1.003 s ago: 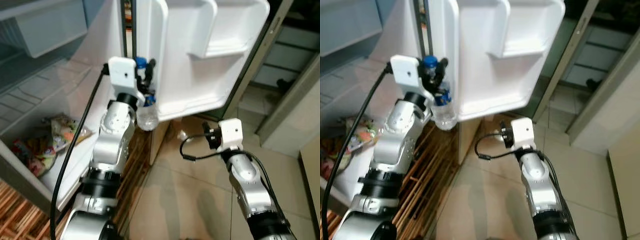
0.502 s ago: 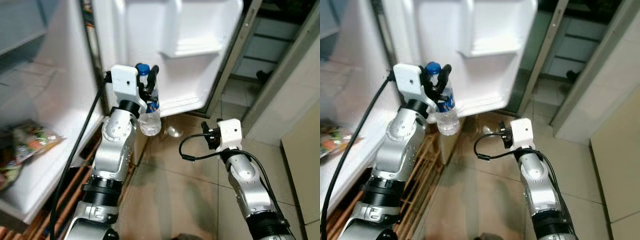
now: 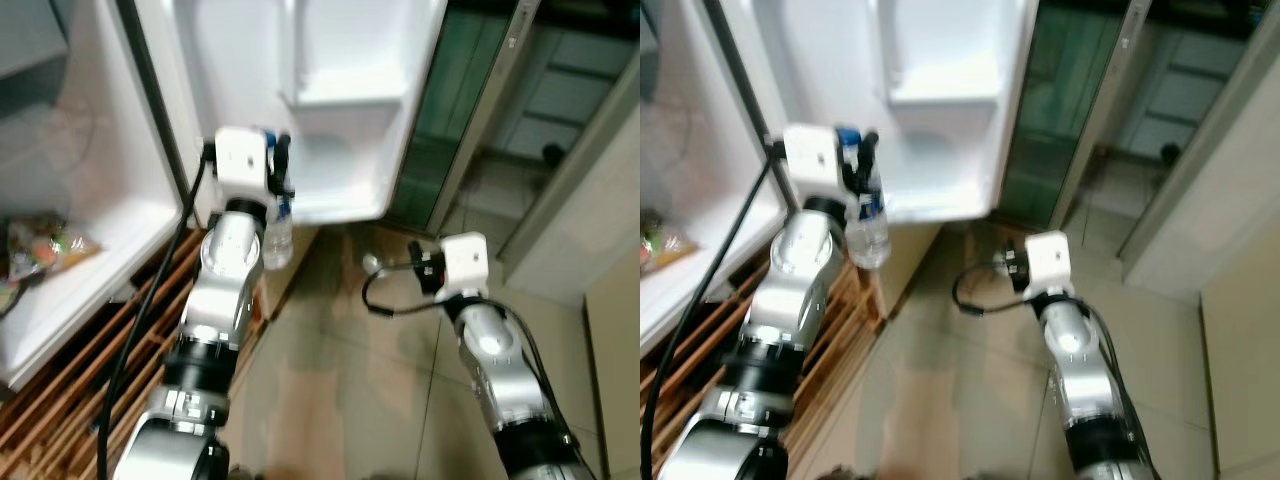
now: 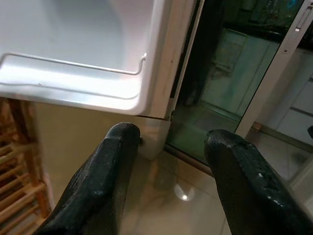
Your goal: Restocking fridge
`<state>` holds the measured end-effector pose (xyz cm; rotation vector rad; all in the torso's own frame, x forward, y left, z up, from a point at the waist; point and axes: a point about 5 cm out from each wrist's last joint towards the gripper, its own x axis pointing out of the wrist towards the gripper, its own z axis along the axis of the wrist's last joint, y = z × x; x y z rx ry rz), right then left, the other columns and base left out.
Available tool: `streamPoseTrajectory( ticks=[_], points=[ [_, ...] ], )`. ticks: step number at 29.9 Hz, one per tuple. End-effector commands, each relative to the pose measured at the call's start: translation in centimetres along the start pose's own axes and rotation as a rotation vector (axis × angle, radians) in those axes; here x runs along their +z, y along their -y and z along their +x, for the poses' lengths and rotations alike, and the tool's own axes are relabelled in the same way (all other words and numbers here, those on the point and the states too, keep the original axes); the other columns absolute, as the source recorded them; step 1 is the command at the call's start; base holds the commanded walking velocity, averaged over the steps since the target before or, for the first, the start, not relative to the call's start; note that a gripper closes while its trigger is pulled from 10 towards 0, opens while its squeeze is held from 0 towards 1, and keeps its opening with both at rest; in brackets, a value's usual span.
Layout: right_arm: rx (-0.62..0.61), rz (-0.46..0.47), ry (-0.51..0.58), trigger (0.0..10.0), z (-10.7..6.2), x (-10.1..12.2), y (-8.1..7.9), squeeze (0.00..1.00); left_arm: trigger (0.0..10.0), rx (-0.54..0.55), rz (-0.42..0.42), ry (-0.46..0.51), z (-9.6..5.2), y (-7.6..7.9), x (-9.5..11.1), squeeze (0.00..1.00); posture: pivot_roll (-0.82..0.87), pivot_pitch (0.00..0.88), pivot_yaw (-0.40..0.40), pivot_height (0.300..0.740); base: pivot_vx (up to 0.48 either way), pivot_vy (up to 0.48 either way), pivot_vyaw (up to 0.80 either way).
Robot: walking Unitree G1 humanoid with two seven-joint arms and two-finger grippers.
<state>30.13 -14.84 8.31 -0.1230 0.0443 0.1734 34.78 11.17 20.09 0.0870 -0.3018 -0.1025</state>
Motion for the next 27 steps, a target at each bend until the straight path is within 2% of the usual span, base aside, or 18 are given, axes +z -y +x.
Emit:
streamPoseTrajectory(
  ticks=[1,2,4,5,6,8,10,11,12,14,18,27],
  points=[
    [0.010,-0.004,0.032,10.0,0.1,0.8,-0.4,0.00,10.0,0.011,0.054,0.011,-0.2,-0.9,0.1,0.00,-0.12,0.000,0.017,0.740,0.000,0.000,0.00],
    [-0.035,0.005,0.054,10.0,-1.0,1.5,0.7,0.00,10.0,-0.028,0.132,-0.010,-2.2,-2.3,-0.9,0.00,-0.13,0.000,0.024,0.740,0.000,0.000,0.00],
    [-0.086,0.021,0.063,10.0,-3.1,1.9,2.2,0.00,10.0,-0.039,0.112,-0.108,-6.0,-4.5,-3.1,0.00,-0.11,0.000,0.014,0.740,0.000,0.000,0.00],
    [-0.100,0.023,0.062,10.0,-3.8,1.9,2.6,0.00,10.0,-0.035,0.099,-0.149,-7.3,-5.2,-3.9,0.00,-0.11,0.000,0.014,0.740,0.000,0.000,0.00],
    [-0.108,0.016,0.052,10.0,-4.6,1.7,3.0,0.00,10.0,-0.024,0.107,-0.232,-8.8,-5.9,-5.2,0.00,-0.11,0.000,0.007,0.740,0.000,0.000,0.00],
    [-0.105,-0.004,0.049,10.0,-6.0,1.4,3.4,0.00,10.0,0.005,0.070,-0.299,-11.5,-6.2,-6.1,0.00,-0.11,0.000,0.008,0.740,0.000,0.000,0.00],
    [-0.103,0.010,0.038,10.0,-6.5,1.1,3.6,0.00,10.0,0.015,0.051,-0.292,-12.8,-5.6,-5.8,0.00,-0.10,0.000,0.000,0.740,0.000,0.000,0.00],
    [-0.103,0.010,0.038,10.0,-6.5,1.1,3.6,0.00,10.0,0.015,0.051,-0.292,-12.8,-5.6,-5.8,0.00,-0.10,0.000,0.000,0.740,0.000,0.000,0.00],
    [-0.097,0.027,0.029,10.0,-5.6,0.9,3.3,0.00,10.0,-0.012,0.045,-0.226,-11.6,-3.9,-4.8,0.00,-0.09,0.000,-0.010,0.740,0.000,0.000,0.00],
    [-0.088,0.030,0.034,10.0,-4.8,1.2,2.9,0.00,10.0,-0.036,0.042,-0.166,-10.4,-2.9,-3.7,0.00,-0.09,0.000,-0.012,0.740,0.000,0.000,0.00],
    [-0.091,0.045,0.048,10.0,-3.9,2.1,2.6,0.00,10.0,-0.024,0.020,-0.125,-8.4,-2.7,-2.6,0.00,-0.09,0.000,-0.006,0.740,0.000,-0.393,0.72],
    [-0.093,0.037,0.048,10.0,-3.4,2.1,2.4,0.00,10.0,-0.046,0.021,-0.108,-6.3,-2.5,-2.0,0.00,-0.11,0.000,0.013,0.740,0.239,-0.398,0.60]
  ],
)
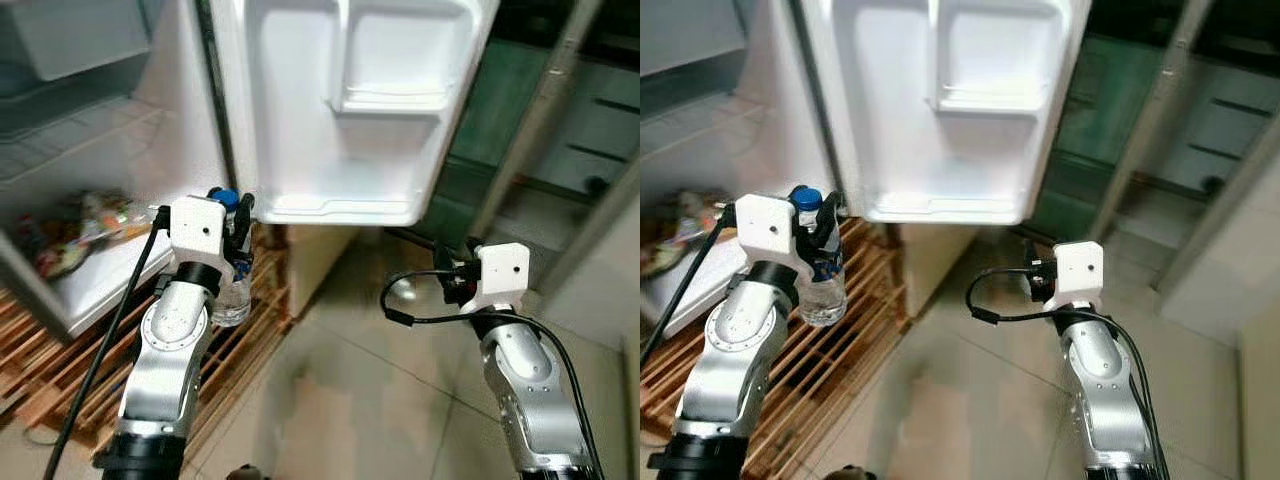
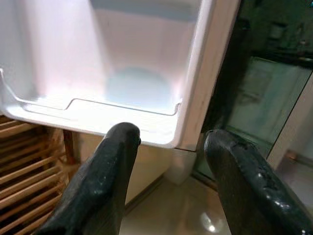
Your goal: Restocking fridge
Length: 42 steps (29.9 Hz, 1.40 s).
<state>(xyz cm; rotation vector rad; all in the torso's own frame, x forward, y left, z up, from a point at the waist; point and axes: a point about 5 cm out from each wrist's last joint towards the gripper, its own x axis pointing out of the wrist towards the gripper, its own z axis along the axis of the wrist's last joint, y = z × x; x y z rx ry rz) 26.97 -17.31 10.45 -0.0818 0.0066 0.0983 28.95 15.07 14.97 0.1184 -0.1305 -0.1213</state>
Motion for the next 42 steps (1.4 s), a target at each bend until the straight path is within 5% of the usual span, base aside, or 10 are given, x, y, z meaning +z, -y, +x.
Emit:
streamPoseTrajectory(
  ticks=[1,9,14,18,26,42],
  points=[
    [-0.017,-0.006,0.012,10.0,0.4,0.4,0.2,0.00,10.0,-0.027,0.010,0.077,1.2,0.5,1.9,0.00,-0.11,0.000,0.017,0.740,0.304,-0.368,0.00],
    [-0.014,-0.005,0.012,10.0,0.6,0.3,-0.4,0.00,10.0,-0.067,0.030,0.114,2.9,1.0,2.9,0.00,-0.13,0.000,0.030,0.740,0.134,-0.090,0.00],
    [-0.031,0.010,-0.003,10.0,0.0,-0.2,-0.4,0.00,10.0,-0.102,-0.030,0.089,2.2,1.3,2.1,0.00,-0.13,0.000,0.038,0.740,0.000,0.000,0.00],
    [-0.044,0.025,-0.005,10.0,-0.7,-0.3,-0.3,0.00,10.0,-0.113,-0.067,0.114,1.5,1.7,2.3,0.00,-0.13,0.000,0.036,0.740,0.085,0.000,0.00],
    [-0.006,-0.040,-0.099,10.0,-4.1,-2.8,0.6,0.00,10.0,-0.131,-0.067,0.205,3.2,1.9,4.7,0.00,-0.14,0.000,0.033,0.740,0.480,0.000,0.00],
    [0.029,-0.022,-0.140,10.0,-4.1,-3.6,0.0,0.00,10.0,-0.038,-0.112,0.249,4.0,0.7,6.2,0.00,-0.14,0.000,0.032,0.740,0.296,0.192,0.00]
  ],
)
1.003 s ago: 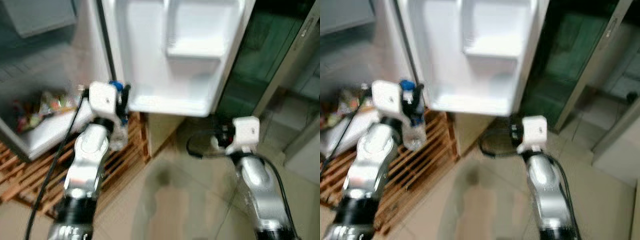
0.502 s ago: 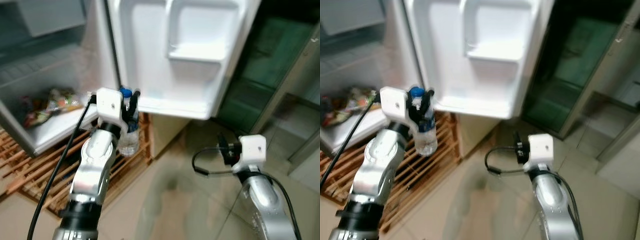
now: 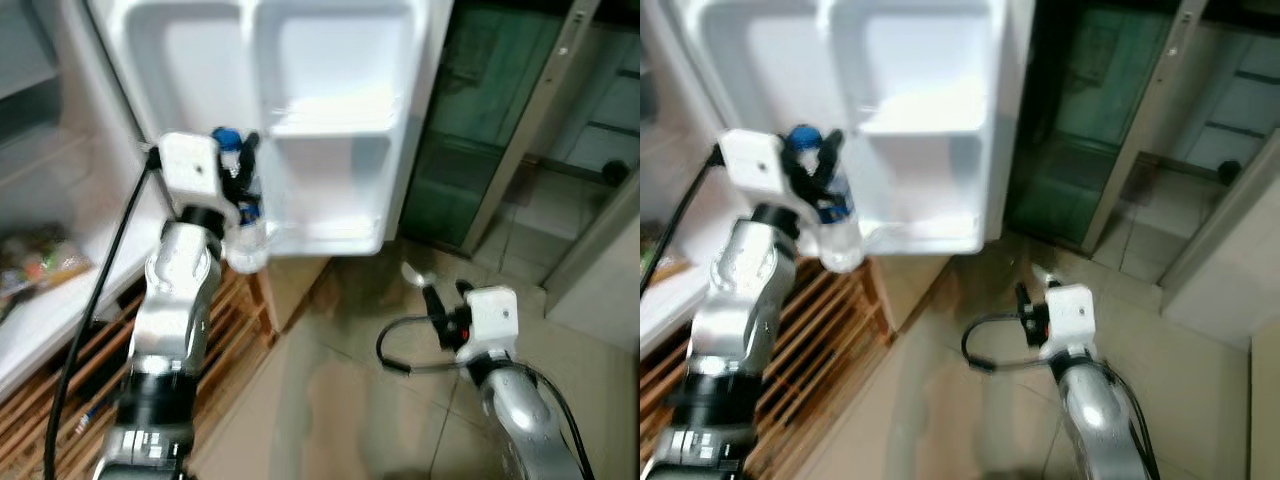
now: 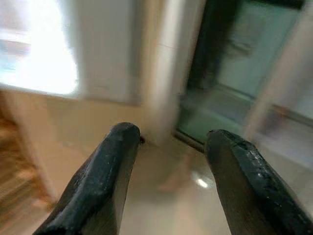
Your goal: Restocking fridge
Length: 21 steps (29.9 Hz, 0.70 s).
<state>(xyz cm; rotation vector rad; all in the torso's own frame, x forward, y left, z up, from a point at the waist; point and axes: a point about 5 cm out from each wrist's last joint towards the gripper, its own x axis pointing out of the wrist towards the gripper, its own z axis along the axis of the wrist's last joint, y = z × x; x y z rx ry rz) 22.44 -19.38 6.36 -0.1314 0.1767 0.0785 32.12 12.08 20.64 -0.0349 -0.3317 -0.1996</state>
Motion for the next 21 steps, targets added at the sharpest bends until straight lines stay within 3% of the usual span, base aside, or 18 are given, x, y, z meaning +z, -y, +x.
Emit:
streamPoseTrajectory(
  ticks=[1,14,18,21],
  points=[
    [0.048,0.015,0.031,10.0,0.5,0.7,-1.3,0.00,10.0,0.018,0.046,0.035,-0.2,-1.1,0.9,0.00,-0.14,0.000,0.032,0.740,0.000,0.480,0.00],
    [0.082,0.011,0.022,10.0,0.8,0.6,-1.9,0.00,10.0,0.070,0.142,0.020,0.1,-1.2,0.1,0.00,-0.14,0.000,0.030,0.740,0.000,0.037,0.00],
    [0.091,0.009,0.021,10.0,0.9,0.6,-2.1,0.00,10.0,0.075,0.096,0.049,0.8,-0.2,-0.4,0.00,-0.14,0.000,0.018,0.740,0.000,0.000,0.00],
    [0.113,0.000,0.024,10.0,1.1,0.8,-2.4,0.00,10.0,0.050,-0.017,0.078,2.9,2.0,-0.5,0.00,-0.16,0.000,0.010,0.740,0.000,0.000,0.00]
  ],
)
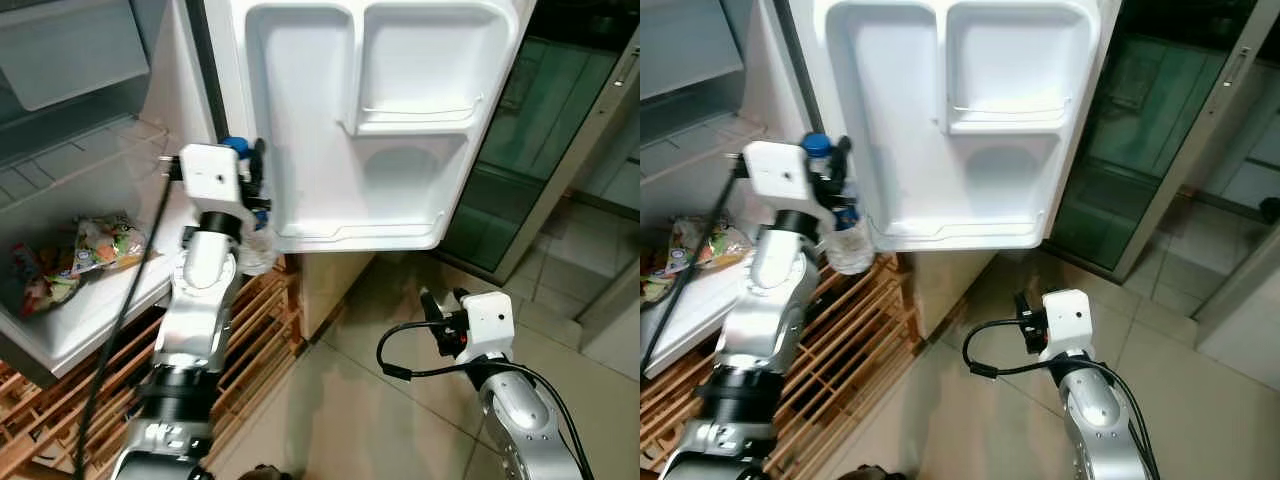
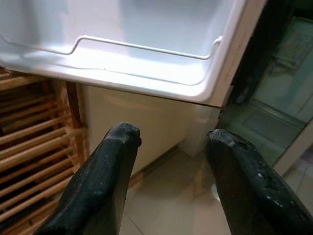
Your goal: Restocking fridge
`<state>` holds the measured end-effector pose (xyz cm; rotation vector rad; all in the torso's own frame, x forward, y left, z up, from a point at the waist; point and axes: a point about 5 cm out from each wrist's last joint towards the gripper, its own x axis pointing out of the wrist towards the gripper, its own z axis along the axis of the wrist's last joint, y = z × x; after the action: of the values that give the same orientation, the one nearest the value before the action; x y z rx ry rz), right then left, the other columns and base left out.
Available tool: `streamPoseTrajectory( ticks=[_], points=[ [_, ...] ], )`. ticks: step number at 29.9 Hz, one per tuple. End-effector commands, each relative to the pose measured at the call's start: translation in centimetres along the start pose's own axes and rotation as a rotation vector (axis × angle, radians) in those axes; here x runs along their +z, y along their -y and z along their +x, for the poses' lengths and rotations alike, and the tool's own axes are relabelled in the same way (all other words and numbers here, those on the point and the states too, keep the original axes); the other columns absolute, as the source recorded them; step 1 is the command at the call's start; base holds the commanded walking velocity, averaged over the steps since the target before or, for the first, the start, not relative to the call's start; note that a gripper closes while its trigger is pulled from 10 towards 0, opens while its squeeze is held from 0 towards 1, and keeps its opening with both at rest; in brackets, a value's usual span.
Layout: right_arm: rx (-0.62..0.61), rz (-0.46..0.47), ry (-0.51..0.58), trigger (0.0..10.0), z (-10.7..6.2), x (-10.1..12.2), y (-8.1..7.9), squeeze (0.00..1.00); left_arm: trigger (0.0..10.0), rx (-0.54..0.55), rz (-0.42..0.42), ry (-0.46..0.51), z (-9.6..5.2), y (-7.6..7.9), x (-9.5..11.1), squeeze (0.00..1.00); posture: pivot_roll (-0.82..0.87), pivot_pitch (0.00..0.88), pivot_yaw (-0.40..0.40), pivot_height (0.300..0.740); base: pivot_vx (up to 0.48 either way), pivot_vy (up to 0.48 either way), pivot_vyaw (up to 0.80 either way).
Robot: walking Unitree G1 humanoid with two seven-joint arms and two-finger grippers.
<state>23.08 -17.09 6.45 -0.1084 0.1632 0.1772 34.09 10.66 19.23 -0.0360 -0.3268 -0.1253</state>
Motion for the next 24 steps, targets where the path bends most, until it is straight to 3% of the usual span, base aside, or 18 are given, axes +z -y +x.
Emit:
streamPoseTrajectory(
  ticks=[1,5,8,11,12,14,18,20,24],
  points=[
    [0.018,-0.016,0.004,10.0,0.3,0.3,-0.2,0.00,10.0,-0.035,-0.059,0.084,1.7,1.6,1.7,0.00,-0.16,0.000,0.011,0.740,0.000,0.000,0.00],
    [0.022,-0.020,0.006,10.0,0.2,0.4,-0.5,0.00,10.0,-0.082,-0.039,0.086,3.0,3.1,1.8,0.00,-0.18,0.000,0.036,0.740,0.000,0.000,0.00],
    [0.022,-0.022,0.012,10.0,0.0,0.5,-0.7,0.00,10.0,-0.103,-0.036,0.079,3.2,3.1,1.8,0.00,-0.20,0.000,0.057,0.740,0.000,0.000,0.00],
    [-0.028,0.003,0.061,10.0,-0.2,1.8,-0.5,0.00,10.0,-0.156,0.009,0.038,1.2,0.9,0.7,0.00,-0.21,0.000,0.081,0.740,0.000,0.000,0.00],
    [-0.050,0.011,0.096,10.0,-0.6,2.7,-0.3,0.00,10.0,-0.189,0.030,0.007,-0.9,-0.7,0.1,0.00,-0.20,0.000,0.087,0.740,0.000,0.000,0.00],
    [-0.060,0.015,0.107,10.0,-0.8,3.0,-0.2,0.00,10.0,-0.193,0.038,-0.006,-1.8,-1.3,-0.1,0.00,-0.19,0.000,0.088,0.740,0.000,0.000,0.00],
    [-0.117,0.045,0.135,10.0,-2.6,4.0,0.6,0.00,10.0,-0.108,0.095,-0.063,-6.5,-5.2,0.1,0.00,-0.14,0.000,0.067,0.740,0.000,0.000,0.00],
    [-0.108,0.044,0.134,10.0,-2.9,4.1,0.4,0.00,10.0,-0.071,0.113,-0.074,-7.6,-5.5,0.4,0.00,-0.13,0.000,0.060,0.740,0.000,0.000,0.00],
    [-0.062,0.038,0.136,10.0,-2.2,4.3,-0.3,0.00,10.0,-0.118,0.130,-0.029,-7.4,-3.0,1.4,0.00,-0.12,0.000,0.046,0.740,0.000,0.000,0.00]
  ],
)
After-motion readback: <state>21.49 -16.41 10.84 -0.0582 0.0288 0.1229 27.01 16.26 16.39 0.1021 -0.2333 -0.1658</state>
